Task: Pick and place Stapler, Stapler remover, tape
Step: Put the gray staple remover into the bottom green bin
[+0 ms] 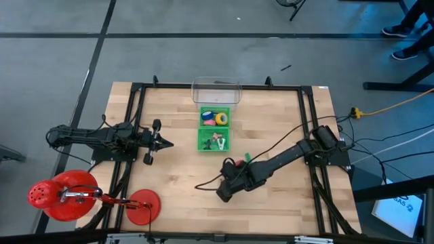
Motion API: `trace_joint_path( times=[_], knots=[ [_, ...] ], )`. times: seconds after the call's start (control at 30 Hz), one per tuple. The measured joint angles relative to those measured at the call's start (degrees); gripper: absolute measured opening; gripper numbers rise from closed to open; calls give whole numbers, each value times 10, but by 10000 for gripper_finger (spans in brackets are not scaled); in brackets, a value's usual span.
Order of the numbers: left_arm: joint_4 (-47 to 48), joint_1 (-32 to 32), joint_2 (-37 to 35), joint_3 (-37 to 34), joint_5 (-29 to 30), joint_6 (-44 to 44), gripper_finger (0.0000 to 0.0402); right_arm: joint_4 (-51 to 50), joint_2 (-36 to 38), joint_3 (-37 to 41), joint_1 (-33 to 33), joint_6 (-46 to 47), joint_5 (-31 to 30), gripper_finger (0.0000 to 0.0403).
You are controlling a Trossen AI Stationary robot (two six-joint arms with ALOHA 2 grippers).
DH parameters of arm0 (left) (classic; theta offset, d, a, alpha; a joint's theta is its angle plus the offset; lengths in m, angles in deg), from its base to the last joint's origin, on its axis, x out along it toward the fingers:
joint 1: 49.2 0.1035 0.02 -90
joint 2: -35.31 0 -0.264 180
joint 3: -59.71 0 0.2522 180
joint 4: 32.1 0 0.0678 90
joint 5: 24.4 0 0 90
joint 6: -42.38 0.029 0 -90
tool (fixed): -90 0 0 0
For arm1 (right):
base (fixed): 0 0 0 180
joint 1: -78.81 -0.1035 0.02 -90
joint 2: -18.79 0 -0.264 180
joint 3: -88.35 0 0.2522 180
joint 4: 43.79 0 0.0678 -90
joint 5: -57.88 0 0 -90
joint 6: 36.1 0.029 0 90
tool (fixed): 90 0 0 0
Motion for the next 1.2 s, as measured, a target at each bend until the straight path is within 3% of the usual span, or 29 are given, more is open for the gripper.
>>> trace_joint_path(
  times=[0.67, 1.2],
  knots=[
    [0, 0, 0, 0, 0, 0, 4, 13, -1, 0, 2, 0, -30, 330],
    [0, 0, 0, 0, 0, 0, 4, 34, -51, -7, -4, -31, -50, 317]
  ],
)
